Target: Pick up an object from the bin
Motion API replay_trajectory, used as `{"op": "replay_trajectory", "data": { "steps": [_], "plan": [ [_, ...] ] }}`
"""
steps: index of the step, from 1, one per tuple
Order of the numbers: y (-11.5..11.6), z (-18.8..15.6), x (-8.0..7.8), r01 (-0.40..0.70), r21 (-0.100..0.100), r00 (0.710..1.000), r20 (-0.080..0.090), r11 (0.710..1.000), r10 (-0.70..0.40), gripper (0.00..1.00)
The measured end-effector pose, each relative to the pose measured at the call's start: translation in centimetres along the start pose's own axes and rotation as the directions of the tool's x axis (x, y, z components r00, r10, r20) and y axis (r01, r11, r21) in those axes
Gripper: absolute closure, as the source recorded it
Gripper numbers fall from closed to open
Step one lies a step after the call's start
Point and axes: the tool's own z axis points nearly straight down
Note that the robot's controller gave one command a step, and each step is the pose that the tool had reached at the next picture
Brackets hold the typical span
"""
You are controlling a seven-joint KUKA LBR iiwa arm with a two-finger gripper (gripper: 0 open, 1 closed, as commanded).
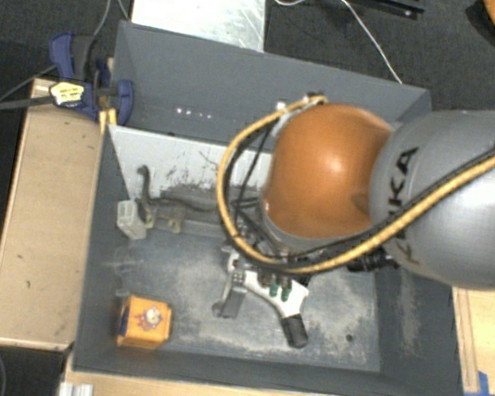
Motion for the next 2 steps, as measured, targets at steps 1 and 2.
{"op": "replay_trajectory", "data": {
  "steps": [1,2],
  "plan": [
    [-6.9,4.9,0.7,0.215,-0.001,0.977,0.008,0.977,-0.215,0.00],
    [-7.9,5.5,0.7,0.209,0.001,0.978,0.003,0.978,-0.209,0.00]
  ]
}}
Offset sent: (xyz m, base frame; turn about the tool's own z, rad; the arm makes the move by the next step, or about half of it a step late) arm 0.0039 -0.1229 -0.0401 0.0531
